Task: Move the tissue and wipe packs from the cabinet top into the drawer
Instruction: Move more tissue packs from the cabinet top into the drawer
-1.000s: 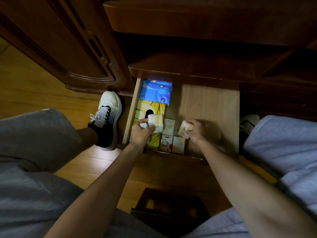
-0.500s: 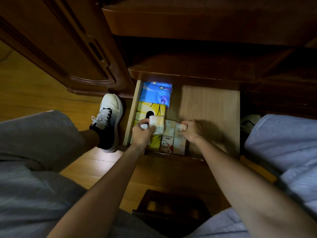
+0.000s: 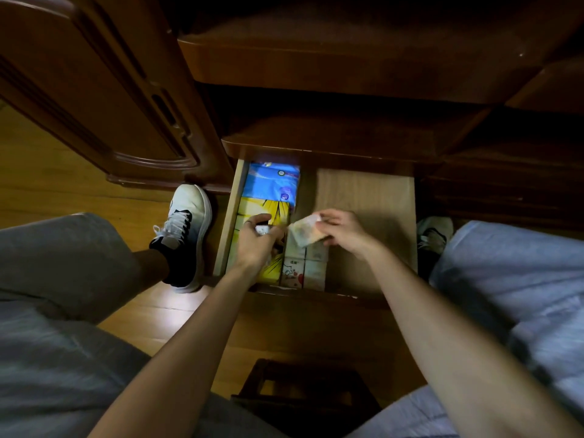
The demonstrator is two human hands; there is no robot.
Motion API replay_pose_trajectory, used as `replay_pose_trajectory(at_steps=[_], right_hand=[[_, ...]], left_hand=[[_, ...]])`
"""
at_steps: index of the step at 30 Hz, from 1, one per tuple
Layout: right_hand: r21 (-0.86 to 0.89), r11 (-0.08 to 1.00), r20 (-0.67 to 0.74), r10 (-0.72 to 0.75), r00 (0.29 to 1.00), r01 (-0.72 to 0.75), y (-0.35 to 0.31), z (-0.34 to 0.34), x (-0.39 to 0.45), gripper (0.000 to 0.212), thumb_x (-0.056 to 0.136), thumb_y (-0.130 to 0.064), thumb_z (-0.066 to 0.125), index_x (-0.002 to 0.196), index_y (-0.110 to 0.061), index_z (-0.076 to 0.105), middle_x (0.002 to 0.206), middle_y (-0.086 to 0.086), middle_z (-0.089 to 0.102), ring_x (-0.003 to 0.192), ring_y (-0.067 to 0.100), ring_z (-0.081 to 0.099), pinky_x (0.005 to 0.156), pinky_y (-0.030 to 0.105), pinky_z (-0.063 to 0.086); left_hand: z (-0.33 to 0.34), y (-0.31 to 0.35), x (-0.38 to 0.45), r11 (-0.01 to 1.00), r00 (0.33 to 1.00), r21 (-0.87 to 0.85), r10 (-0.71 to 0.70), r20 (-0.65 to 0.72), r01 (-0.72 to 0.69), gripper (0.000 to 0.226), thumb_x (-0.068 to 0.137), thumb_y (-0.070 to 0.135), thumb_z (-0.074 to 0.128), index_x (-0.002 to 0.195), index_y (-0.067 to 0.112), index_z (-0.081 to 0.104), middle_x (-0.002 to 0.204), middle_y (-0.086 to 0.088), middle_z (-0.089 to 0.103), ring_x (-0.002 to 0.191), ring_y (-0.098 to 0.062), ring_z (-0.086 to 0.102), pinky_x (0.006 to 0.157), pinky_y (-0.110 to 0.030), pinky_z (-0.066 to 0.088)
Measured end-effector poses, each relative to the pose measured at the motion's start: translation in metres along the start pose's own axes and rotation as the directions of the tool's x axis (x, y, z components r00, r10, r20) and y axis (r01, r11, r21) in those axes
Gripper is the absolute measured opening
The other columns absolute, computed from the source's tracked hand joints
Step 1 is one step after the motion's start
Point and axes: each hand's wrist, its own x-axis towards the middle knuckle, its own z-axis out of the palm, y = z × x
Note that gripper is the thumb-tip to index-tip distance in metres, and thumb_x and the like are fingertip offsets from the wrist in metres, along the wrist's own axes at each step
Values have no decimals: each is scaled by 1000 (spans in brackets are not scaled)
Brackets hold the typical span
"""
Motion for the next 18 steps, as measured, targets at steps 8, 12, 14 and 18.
replay_pose_trajectory(at_steps=[8, 12, 14, 18], right_hand=[[140, 984, -409, 162, 898, -113, 26, 6, 40, 37, 88, 1, 66, 124, -7, 60, 120, 15, 65, 103, 27, 64, 81, 33, 56], [35, 998, -340, 63, 938, -54, 20, 35, 66, 34, 85, 10, 65, 118, 2, 61, 108, 18, 63, 98, 32, 61, 85, 38, 52], [-102, 992, -324, 34, 945, -71, 23, 40, 77, 30, 84, 9, 66, 112, -3, 65, 112, 18, 66, 100, 32, 62, 88, 42, 53], [-187, 980, -309, 14, 951, -75, 27, 38, 86, 28, 87, 11, 58, 112, 0, 68, 116, 20, 67, 101, 30, 61, 75, 24, 44]], left_hand=[[-18, 2, 3, 897, 980, -396, -192, 54, 198, 41, 68, -4, 44, 101, 14, 60, 91, -4, 56, 80, -19, 54, 65, -30, 46], [-22, -5, 6, 950, 986, -268, -167, -1, 160, 55, 53, 2, 49, 105, 14, 62, 98, -9, 61, 89, -26, 61, 69, -33, 51], [-23, -6, 6, 952, 983, -247, -184, 8, 180, 55, 53, 4, 50, 104, 17, 65, 98, -9, 62, 91, -26, 61, 66, -32, 51], [-23, -6, 9, 953, 982, -238, -184, 31, 186, 52, 61, -3, 47, 104, 17, 68, 105, -8, 62, 99, -28, 58, 71, -34, 50]])
